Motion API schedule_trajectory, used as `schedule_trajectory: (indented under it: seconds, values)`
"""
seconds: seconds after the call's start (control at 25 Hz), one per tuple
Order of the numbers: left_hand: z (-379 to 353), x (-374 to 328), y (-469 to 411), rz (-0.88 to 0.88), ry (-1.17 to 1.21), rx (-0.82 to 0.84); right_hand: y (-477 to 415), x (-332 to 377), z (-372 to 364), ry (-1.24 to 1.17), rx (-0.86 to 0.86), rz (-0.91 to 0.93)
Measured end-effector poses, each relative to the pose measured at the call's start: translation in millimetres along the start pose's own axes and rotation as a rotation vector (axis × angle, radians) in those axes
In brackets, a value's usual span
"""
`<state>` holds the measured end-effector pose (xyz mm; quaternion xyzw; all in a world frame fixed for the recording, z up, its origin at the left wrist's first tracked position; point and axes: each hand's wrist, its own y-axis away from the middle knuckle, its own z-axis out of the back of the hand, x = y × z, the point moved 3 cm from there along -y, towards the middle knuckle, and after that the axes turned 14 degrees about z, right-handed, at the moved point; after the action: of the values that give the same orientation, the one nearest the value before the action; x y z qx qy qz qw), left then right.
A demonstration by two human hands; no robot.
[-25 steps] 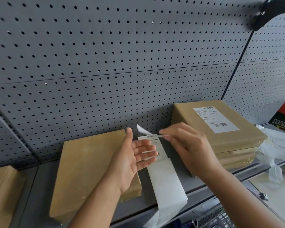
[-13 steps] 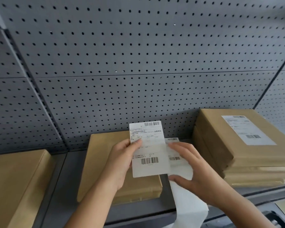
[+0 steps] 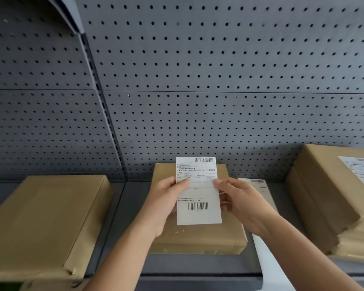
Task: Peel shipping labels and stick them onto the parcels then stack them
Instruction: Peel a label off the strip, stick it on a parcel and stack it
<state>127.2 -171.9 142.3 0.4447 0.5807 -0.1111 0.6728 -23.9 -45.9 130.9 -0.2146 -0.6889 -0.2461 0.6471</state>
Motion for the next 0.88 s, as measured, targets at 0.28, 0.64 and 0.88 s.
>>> schedule_trajectory:
  seconds: [0.28,0.64,0.88]
  values:
    - [25.0,-2.0,-15.8,-0.084,-0.377,-0.204,-17.3,-7.3,-14.7,0.261,-0.043,0.104]
    - [38.5,1.4,-44.0,-0.08,-0.498,-0.243,-33.1,-9.8,-16.2,0.459,-0.07,0.131]
    - [38.9,0.6,-55.8,-0.07,-0.597,-0.357,-42.6,-21.9,-14.4,0.623,-0.066,0.112]
